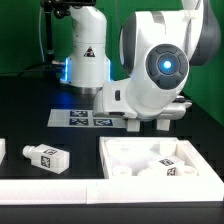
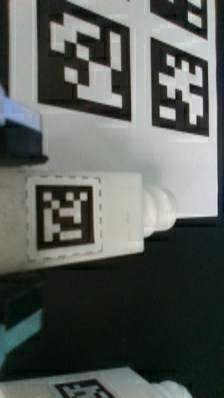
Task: Assemble one leg
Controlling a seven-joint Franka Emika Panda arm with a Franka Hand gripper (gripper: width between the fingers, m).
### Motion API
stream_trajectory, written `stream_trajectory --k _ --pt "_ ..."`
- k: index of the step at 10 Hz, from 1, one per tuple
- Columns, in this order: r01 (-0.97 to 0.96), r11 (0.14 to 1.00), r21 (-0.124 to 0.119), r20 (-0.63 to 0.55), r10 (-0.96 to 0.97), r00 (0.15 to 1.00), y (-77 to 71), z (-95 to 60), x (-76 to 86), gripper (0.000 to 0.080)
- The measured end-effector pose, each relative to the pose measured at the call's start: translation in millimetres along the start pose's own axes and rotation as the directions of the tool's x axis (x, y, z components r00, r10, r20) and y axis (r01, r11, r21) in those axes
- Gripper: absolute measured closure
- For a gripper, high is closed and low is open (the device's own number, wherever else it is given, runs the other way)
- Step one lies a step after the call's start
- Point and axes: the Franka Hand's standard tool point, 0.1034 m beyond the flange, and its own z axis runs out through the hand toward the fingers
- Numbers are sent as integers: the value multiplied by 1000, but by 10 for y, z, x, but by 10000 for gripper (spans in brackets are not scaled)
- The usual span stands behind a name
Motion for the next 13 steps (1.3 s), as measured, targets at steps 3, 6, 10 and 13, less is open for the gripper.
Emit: stream_trajectory --k 3,6,10,13 --pt "0 1000 0 -1 0 1000 0 -4 1 520" --pt "13 1000 5 -57 -12 998 -58 -324 -10 520" --pt "34 999 9 -280 -30 959 -123 -1025 -10 518" --pt "59 998 -7 -461 -55 885 -116 -1153 15 518"
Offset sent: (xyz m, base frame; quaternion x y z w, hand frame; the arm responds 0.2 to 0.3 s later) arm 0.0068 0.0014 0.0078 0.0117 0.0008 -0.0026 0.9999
